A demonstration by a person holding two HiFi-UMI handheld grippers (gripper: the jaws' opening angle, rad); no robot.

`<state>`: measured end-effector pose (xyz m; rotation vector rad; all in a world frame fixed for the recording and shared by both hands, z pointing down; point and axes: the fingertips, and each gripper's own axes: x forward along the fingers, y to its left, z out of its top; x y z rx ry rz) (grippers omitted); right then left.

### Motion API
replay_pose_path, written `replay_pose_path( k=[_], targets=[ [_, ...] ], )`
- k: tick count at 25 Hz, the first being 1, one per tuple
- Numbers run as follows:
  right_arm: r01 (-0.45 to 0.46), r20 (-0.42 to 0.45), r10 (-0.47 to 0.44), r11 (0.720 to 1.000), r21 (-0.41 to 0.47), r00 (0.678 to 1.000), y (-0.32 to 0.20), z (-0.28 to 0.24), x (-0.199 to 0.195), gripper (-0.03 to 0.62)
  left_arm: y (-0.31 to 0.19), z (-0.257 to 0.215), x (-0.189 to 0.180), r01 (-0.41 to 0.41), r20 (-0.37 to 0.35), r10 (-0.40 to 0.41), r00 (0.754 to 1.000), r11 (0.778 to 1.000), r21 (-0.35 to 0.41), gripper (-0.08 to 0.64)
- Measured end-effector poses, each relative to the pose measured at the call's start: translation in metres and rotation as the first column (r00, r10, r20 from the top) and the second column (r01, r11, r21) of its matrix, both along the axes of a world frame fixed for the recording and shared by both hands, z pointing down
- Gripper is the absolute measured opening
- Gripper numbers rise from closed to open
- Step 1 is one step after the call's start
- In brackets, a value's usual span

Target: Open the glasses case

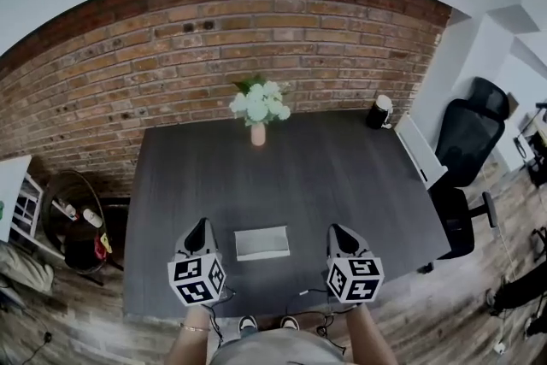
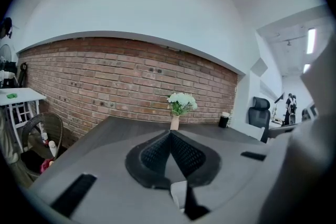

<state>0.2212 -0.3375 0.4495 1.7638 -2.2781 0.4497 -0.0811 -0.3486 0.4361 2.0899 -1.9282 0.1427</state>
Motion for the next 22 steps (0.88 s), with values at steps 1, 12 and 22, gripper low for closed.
replay_pose_path(
  k=[1,12,22],
  targets=[
    [-0.004,-0.002,0.004,1.0,0.001,1.0,0.0001,-0.0003,0.0012,0.003,-0.0009,-0.0004,0.0,0.0,0.0,0.0,1.0,1.0,0.002,-0.005],
    [-0.011,-0.079,0.012,1.0,0.011,0.997,0.0029,-0.0059,0.007,0.002,0.0021,0.0023,0.0064,0.004,-0.012,-0.004,1.0,1.0,-0.008,-0.005],
    [-0.019,-0.042,0.018,1.0,-0.009,0.999,0.0055,-0.0002,0.0096,0.0,0.0069,0.0088,0.006,0.005,-0.007,-0.005,1.0,1.0,-0.027,-0.005]
  ],
)
